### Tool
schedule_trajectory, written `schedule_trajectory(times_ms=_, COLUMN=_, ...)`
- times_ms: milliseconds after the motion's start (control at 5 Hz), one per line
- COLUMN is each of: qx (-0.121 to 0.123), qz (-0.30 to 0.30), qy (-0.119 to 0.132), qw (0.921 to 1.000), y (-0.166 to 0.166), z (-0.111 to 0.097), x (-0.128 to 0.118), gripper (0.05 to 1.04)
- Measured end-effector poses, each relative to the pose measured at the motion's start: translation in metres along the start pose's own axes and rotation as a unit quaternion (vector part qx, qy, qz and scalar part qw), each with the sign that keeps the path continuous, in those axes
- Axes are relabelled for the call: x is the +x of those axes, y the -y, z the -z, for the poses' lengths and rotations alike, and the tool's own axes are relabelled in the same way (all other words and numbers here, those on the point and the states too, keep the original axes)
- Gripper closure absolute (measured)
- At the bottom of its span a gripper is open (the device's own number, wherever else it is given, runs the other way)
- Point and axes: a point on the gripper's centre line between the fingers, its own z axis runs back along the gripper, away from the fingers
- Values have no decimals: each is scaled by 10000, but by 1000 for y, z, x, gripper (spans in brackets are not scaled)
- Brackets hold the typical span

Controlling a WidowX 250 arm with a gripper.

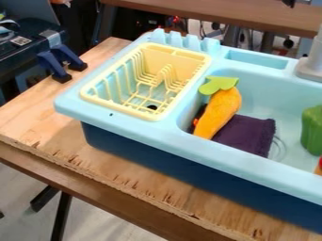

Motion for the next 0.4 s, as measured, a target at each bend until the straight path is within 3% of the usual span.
schedule_trajectory(times_ms=200, qx=87, qz=56, qy=-185, qw=9998, y=2, z=12, x=-6, gripper=81)
schedule_trajectory(times_ms=400, qx=-120, qz=384, qy=-647, qw=9971, y=8, z=20, x=-17, gripper=81)
